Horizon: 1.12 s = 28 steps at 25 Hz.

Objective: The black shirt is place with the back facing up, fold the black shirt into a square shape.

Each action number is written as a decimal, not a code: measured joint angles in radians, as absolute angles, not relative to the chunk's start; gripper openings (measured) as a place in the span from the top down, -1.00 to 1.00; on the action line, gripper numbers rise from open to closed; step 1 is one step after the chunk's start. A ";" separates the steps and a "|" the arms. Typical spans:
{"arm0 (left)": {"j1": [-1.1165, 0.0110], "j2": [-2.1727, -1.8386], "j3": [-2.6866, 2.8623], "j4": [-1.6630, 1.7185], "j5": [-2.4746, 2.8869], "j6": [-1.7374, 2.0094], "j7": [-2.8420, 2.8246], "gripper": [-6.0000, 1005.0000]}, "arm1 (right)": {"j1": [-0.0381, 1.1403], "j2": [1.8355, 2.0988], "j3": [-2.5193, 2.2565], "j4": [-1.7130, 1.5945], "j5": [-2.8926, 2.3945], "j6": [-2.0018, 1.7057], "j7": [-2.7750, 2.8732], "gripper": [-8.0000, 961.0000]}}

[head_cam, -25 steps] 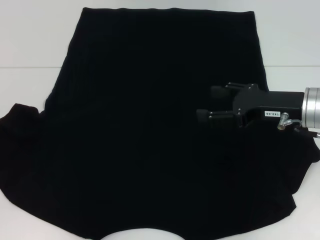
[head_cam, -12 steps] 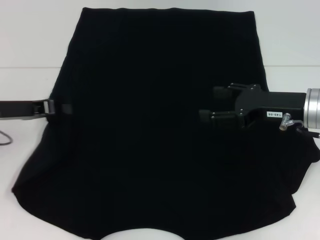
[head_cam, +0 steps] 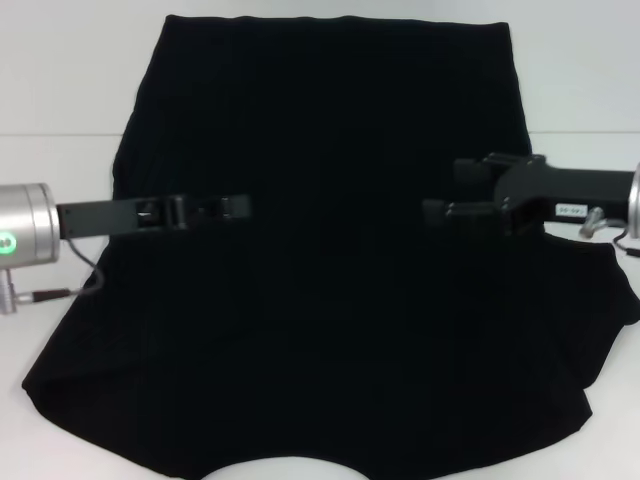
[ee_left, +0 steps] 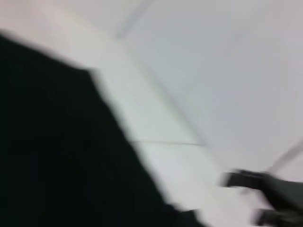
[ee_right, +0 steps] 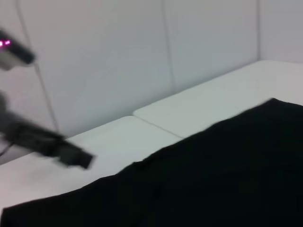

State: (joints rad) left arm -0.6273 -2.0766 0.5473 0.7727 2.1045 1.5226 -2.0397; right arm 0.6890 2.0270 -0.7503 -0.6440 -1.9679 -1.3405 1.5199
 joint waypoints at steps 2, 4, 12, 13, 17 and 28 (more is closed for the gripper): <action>-0.626 -2.072 0.546 0.723 2.045 1.565 -1.937 0.54 | 0.693 2.007 -0.750 -0.646 -1.968 -1.331 1.582 -0.92; -0.624 -2.072 0.547 0.666 1.996 1.591 -1.820 0.24 | 0.698 1.980 -0.753 -0.652 -1.974 -1.328 1.683 -0.92; -0.620 -2.108 0.659 0.623 1.987 1.625 -1.481 -0.41 | 0.696 1.908 -0.741 -0.768 -2.254 -1.459 2.256 -0.92; -0.618 -2.109 0.682 0.623 1.989 1.626 -1.457 -0.49 | 0.693 1.904 -0.730 -0.779 -2.302 -1.489 2.299 -0.92; -0.609 -2.112 0.757 0.633 2.020 1.624 -1.384 -0.76 | 0.681 1.894 -0.647 -0.787 -2.417 -1.598 2.393 -0.92; -0.613 -2.120 0.784 0.644 2.073 1.613 -1.320 -0.85 | 0.601 1.865 -0.582 -0.713 -2.493 -1.596 2.447 -0.92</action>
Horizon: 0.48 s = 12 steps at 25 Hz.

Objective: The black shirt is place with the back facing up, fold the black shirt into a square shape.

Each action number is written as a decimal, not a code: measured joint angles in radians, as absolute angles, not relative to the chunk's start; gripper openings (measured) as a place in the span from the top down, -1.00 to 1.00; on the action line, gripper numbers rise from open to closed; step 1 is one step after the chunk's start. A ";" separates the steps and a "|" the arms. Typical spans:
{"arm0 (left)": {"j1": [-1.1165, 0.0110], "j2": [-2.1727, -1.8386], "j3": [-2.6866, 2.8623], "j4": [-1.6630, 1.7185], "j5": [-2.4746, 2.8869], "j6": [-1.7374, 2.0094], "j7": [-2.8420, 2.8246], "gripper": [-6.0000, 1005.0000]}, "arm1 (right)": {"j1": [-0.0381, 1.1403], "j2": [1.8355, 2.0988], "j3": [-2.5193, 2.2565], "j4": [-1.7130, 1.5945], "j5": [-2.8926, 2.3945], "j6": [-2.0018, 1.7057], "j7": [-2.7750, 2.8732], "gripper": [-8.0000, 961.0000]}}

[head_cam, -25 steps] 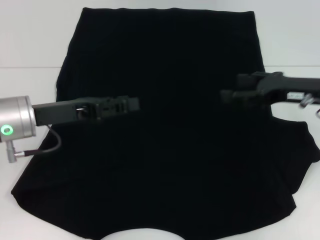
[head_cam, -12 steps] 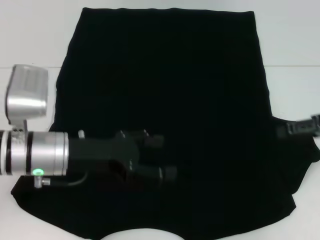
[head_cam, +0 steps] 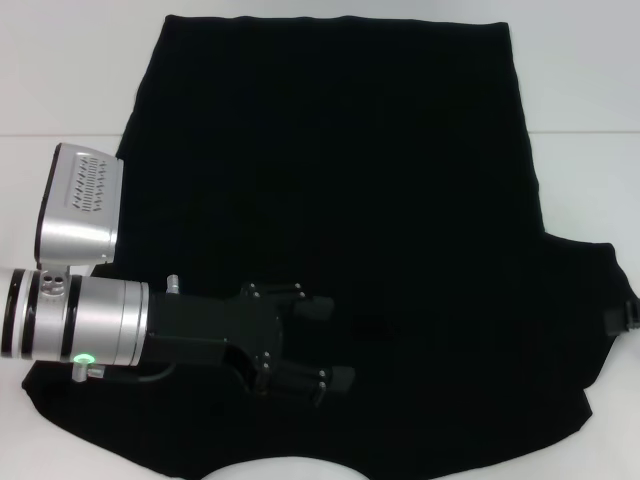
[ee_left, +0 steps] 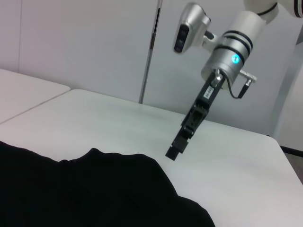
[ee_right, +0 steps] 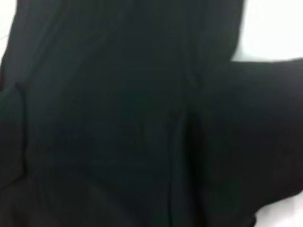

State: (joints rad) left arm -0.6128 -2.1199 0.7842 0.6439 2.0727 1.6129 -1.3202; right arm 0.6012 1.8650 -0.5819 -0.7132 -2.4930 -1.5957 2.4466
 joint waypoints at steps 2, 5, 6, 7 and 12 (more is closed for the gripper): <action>-0.614 -2.120 0.784 0.644 2.073 1.612 -1.323 -0.85 | 0.599 1.862 -0.583 -0.689 -2.493 -1.576 2.442 -0.92; -0.616 -2.120 0.785 0.644 2.073 1.606 -1.328 -0.84 | 0.601 1.862 -0.585 -0.674 -2.494 -1.546 2.434 -0.92; -0.616 -2.120 0.785 0.643 2.073 1.604 -1.330 -0.84 | 0.604 1.865 -0.585 -0.671 -2.494 -1.538 2.432 -0.92; -0.617 -2.120 0.785 0.643 2.073 1.602 -1.331 -0.83 | 0.608 1.867 -0.586 -0.665 -2.494 -1.526 2.430 -0.91; -0.618 -2.119 0.784 0.643 2.073 1.598 -1.332 -0.83 | 0.633 1.871 -0.617 -0.613 -2.494 -1.460 2.429 -0.88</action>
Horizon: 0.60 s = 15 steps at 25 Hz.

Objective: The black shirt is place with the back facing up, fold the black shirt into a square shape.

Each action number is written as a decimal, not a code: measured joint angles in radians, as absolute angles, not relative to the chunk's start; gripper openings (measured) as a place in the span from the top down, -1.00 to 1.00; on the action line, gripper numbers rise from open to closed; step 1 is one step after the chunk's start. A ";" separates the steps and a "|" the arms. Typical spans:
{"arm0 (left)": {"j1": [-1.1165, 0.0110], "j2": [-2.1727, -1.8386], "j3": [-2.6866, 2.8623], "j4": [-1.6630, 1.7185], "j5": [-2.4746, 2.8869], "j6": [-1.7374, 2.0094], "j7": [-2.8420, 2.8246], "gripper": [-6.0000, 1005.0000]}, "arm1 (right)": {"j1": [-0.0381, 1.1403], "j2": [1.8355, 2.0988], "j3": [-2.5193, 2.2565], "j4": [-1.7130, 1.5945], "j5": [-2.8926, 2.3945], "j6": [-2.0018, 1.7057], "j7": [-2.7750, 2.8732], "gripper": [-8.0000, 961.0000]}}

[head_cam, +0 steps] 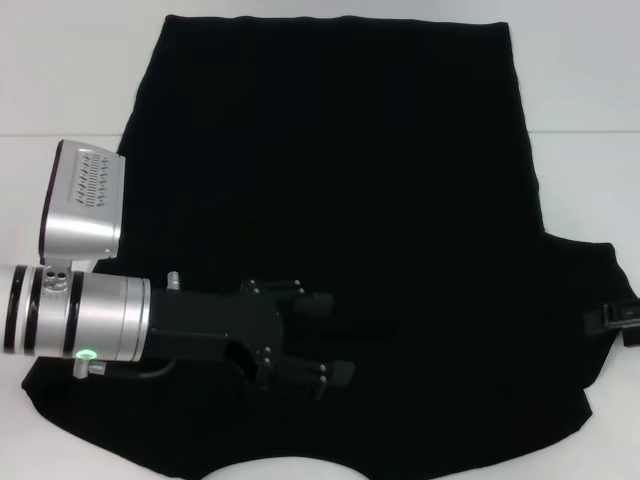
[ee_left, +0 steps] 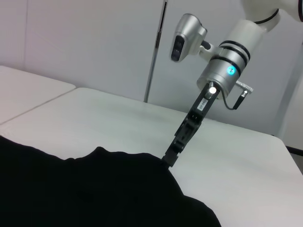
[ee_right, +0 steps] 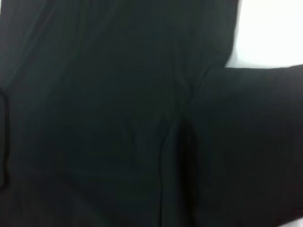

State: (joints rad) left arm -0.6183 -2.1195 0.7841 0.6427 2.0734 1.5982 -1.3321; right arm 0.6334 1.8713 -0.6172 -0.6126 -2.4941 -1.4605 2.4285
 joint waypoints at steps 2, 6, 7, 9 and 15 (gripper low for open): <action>-0.618 -2.119 0.783 0.642 2.073 1.594 -1.333 -0.83 | 0.643 1.874 -0.635 -0.594 -2.495 -1.423 2.428 -0.87; -0.619 -2.117 0.785 0.643 2.074 1.587 -1.347 -0.83 | 0.651 1.881 -0.672 -0.572 -2.496 -1.361 2.427 -0.66; -0.619 -2.116 0.784 0.644 2.074 1.586 -1.350 -0.83 | 0.651 1.882 -0.678 -0.571 -2.496 -1.353 2.426 -0.59; -0.620 -2.114 0.780 0.644 2.074 1.586 -1.354 -0.83 | 0.651 1.887 -0.679 -0.572 -2.496 -1.346 2.421 -0.44; -0.620 -2.112 0.776 0.644 2.074 1.586 -1.355 -0.83 | 0.652 1.889 -0.674 -0.573 -2.494 -1.335 2.416 0.10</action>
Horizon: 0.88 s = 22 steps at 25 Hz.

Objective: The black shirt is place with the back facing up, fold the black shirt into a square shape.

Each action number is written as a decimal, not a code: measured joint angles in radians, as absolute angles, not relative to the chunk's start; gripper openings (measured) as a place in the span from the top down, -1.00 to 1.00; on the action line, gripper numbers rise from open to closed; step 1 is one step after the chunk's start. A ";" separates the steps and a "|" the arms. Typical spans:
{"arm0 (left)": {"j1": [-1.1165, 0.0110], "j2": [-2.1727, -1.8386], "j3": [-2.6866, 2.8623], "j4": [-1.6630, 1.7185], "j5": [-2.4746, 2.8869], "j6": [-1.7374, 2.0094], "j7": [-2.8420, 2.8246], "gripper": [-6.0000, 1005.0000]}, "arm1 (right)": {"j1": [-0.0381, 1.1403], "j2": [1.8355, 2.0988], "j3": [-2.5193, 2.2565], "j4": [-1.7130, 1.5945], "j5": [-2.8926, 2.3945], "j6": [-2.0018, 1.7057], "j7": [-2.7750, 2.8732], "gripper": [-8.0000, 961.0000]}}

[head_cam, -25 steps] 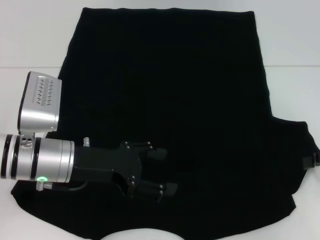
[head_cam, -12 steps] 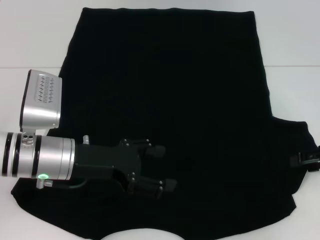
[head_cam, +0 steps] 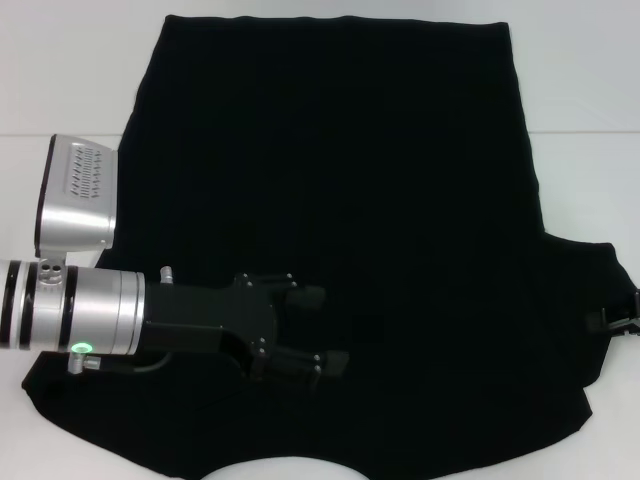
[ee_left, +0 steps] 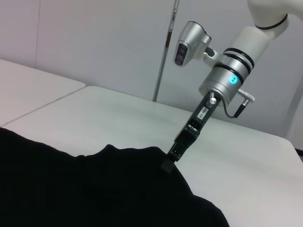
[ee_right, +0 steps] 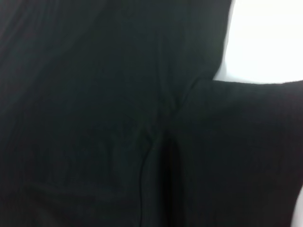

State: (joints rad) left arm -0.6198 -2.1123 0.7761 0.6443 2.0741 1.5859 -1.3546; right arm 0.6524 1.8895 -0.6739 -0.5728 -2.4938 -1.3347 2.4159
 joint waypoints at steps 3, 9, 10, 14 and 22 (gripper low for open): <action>-0.620 -2.113 0.776 0.644 2.074 1.586 -1.356 -0.83 | 0.649 1.890 -0.672 -0.576 -2.490 -1.332 2.415 0.40; -0.620 -2.117 0.776 0.644 2.071 1.575 -1.360 -0.83 | 0.642 1.893 -0.627 -0.572 -2.487 -1.315 2.372 0.66; -0.621 -2.118 0.777 0.644 2.071 1.573 -1.365 -0.83 | 0.641 1.894 -0.613 -0.571 -2.487 -1.315 2.360 0.71; -0.625 -2.118 0.780 0.648 2.071 1.569 -1.391 -0.83 | 0.627 1.896 -0.537 -0.571 -2.486 -1.313 2.297 0.88; -0.635 -2.121 0.781 0.651 2.069 1.565 -1.426 -0.83 | 0.609 1.890 -0.429 -0.571 -2.484 -1.301 2.177 0.94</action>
